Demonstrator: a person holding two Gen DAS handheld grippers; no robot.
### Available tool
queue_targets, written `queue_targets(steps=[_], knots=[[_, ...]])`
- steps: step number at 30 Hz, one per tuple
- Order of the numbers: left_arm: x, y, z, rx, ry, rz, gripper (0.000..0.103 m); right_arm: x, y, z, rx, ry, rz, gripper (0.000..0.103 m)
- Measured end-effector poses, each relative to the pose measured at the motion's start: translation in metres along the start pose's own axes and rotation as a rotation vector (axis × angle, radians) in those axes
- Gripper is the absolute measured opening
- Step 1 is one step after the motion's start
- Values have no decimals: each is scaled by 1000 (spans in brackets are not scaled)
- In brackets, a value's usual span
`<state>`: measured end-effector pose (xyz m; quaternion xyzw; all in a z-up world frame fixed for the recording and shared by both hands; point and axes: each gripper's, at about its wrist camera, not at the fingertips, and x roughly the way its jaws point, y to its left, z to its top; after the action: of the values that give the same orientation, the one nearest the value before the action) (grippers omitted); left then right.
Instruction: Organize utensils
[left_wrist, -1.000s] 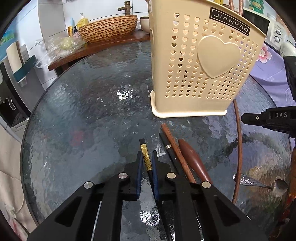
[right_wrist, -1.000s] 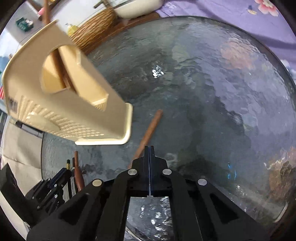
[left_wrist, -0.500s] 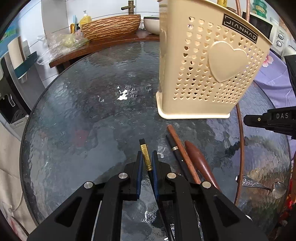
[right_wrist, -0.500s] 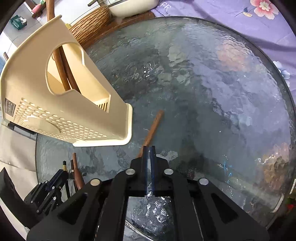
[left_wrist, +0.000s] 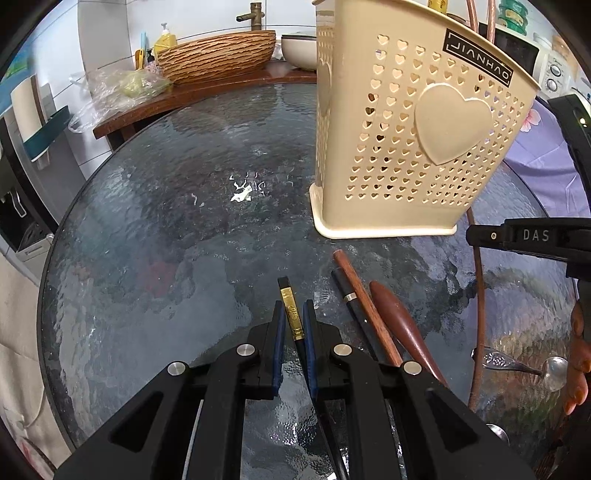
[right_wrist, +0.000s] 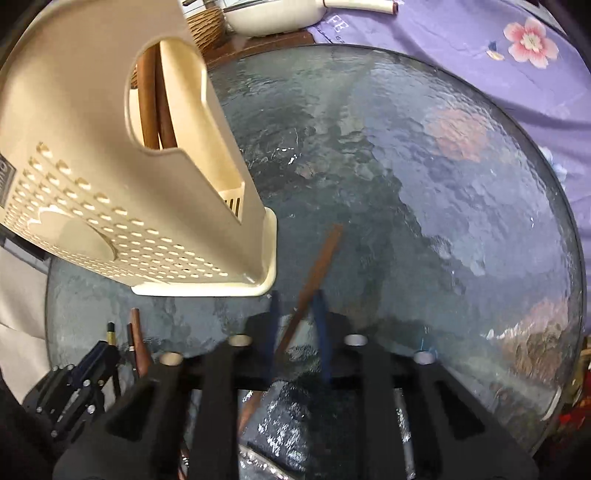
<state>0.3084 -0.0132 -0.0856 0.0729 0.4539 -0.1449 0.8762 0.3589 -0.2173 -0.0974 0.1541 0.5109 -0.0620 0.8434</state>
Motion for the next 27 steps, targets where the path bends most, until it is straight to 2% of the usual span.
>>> queue_targets(steps=[5, 10, 15, 17, 22, 23, 27], knots=[[-1, -2, -2, 10, -3, 2, 10, -5, -20, -4, -9, 23, 60, 13], [-2, -3, -4, 10, -1, 4, 10, -5, -64, 4, 84, 39, 151, 10], [-3, -5, -5, 11, 1, 11, 10, -4, -93, 12, 146, 45, 201, 10], [-4, -5, -5, 3, 2, 9, 10, -6, -100, 13, 157, 37, 247, 10], [-4, -2, -2, -17, 10, -5, 9, -24, -101, 9, 141, -26, 286, 9], [-4, -2, -2, -21, 10, -6, 9, -29, -100, 9, 136, -39, 293, 1], [-5, 4, 0, -64, 8, -41, 8, -49, -102, 8, 88, -109, 293, 1]])
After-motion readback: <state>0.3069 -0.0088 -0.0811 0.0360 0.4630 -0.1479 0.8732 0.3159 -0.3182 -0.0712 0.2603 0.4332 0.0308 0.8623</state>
